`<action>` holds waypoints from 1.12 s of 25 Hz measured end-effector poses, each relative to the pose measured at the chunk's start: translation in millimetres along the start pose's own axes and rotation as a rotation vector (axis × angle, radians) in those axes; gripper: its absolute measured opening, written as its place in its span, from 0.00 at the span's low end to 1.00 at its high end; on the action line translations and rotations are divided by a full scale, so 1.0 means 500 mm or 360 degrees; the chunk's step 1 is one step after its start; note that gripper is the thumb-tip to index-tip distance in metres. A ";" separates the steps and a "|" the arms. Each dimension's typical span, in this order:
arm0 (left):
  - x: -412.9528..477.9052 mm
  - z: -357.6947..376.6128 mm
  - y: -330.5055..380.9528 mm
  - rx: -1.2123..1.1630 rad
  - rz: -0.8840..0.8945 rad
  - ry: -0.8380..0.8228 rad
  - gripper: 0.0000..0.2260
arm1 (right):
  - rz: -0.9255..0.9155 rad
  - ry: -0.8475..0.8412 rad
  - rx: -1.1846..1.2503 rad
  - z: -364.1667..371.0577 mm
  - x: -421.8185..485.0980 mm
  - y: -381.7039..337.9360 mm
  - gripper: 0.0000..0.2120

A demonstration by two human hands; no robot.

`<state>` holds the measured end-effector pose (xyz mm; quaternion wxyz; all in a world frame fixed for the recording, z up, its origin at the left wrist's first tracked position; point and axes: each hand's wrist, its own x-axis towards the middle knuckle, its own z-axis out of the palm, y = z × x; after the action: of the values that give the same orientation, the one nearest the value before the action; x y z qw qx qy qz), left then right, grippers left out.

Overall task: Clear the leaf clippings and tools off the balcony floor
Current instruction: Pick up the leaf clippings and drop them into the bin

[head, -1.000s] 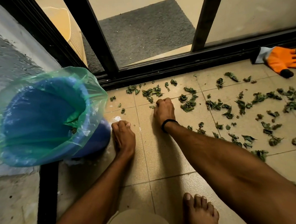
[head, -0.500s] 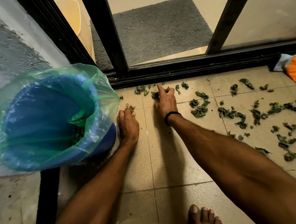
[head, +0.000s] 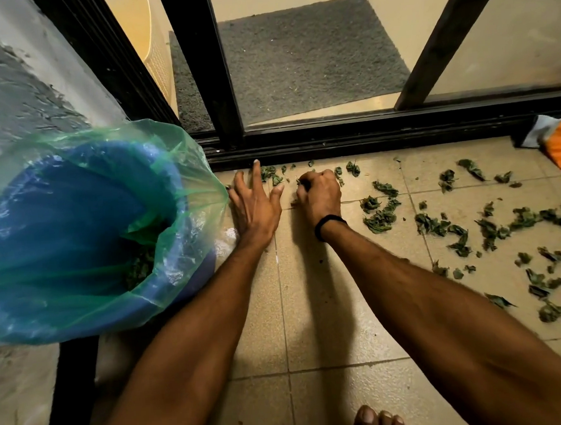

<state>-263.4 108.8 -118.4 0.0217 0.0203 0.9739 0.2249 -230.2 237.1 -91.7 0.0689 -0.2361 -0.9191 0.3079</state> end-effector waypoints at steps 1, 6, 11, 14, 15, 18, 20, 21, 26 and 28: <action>0.008 0.007 -0.003 0.0057 0.0045 0.0003 0.30 | 0.0072 0.0033 0.0056 -0.008 0.004 0.003 0.11; -0.001 0.010 0.012 0.0057 0.0288 0.0041 0.16 | 0.0228 0.0148 0.0198 -0.042 0.027 -0.006 0.11; -0.045 0.002 0.034 -0.0098 0.0219 0.0069 0.09 | 0.0324 0.0153 0.0329 -0.050 0.010 -0.051 0.10; -0.082 -0.022 0.063 -0.0551 -0.0251 0.0000 0.08 | 0.0398 0.0139 0.0475 -0.060 0.007 -0.082 0.09; -0.096 -0.030 0.076 -0.0699 -0.0342 0.0028 0.07 | 0.0451 0.0127 0.0552 -0.067 0.005 -0.095 0.09; -0.139 -0.083 0.115 -0.0872 -0.0221 0.0179 0.05 | 0.0520 0.0157 0.0778 -0.085 0.009 -0.122 0.07; -0.161 -0.138 0.144 -0.0806 -0.0016 0.0271 0.09 | 0.0523 0.0180 0.0871 -0.110 0.012 -0.142 0.03; -0.167 -0.171 0.157 -0.0836 0.0020 0.0339 0.09 | 0.0520 0.0193 0.0923 -0.130 0.013 -0.156 0.01; -0.200 -0.362 0.205 -0.1069 0.0108 0.0574 0.06 | 0.0350 0.0250 0.1077 -0.219 0.031 -0.214 0.08; -0.216 -0.451 0.196 -0.1068 0.0180 0.0640 0.06 | 0.0206 0.0180 0.1224 -0.259 0.014 -0.257 0.09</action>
<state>-164.4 92.9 130.9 -0.1765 0.0212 0.8285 0.5311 -251.4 219.9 88.6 0.1832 -0.2672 -0.7146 0.6201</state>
